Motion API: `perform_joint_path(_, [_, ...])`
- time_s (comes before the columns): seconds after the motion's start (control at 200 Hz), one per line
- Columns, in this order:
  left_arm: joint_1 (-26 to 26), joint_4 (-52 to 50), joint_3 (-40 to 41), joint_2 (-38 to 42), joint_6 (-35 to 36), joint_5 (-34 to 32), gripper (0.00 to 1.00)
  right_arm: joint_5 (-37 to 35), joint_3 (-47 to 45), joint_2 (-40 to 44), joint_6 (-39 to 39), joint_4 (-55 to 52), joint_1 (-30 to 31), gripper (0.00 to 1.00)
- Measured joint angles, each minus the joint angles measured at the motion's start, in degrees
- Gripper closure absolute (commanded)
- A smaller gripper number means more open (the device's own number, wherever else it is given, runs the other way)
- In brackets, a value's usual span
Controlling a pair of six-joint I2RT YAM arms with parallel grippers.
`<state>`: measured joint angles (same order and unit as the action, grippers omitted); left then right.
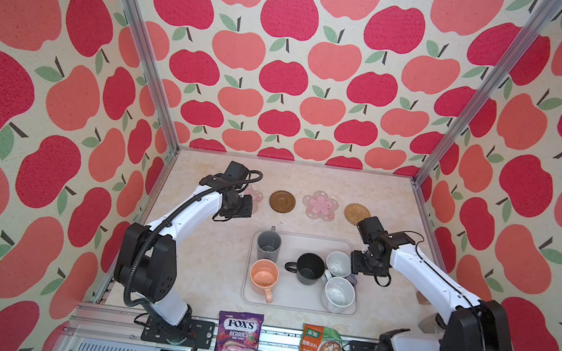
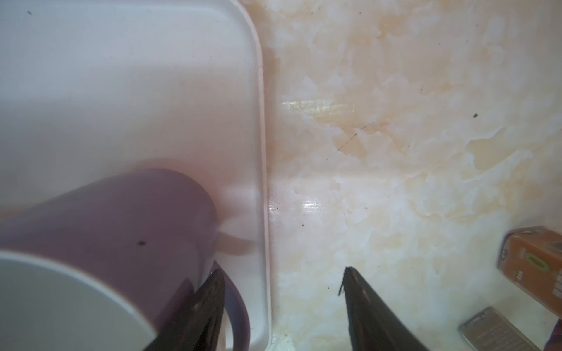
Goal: Place cups on coasters
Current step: Rotate the cup on the tray, then move the cup from the tray.
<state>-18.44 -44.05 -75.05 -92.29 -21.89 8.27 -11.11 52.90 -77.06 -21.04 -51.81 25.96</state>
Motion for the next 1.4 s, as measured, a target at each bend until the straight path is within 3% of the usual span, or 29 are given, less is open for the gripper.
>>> perform_joint_path(0.4, [-1.1,-1.2,-2.1,-1.5,0.4,-0.4,0.54,1.3,1.6,6.6,1.7,-4.2,2.2,0.35])
perform_joint_path(0.77, [-3.2,-1.2,-3.8,-3.8,0.4,-0.4,0.54,6.5,-4.1,13.4,1.9,-3.6,5.2,0.35])
perform_joint_path(1.401, [-3.8,-1.6,-4.2,-4.5,0.6,-1.0,0.54,7.8,-2.2,8.8,0.5,-2.7,6.7,0.36])
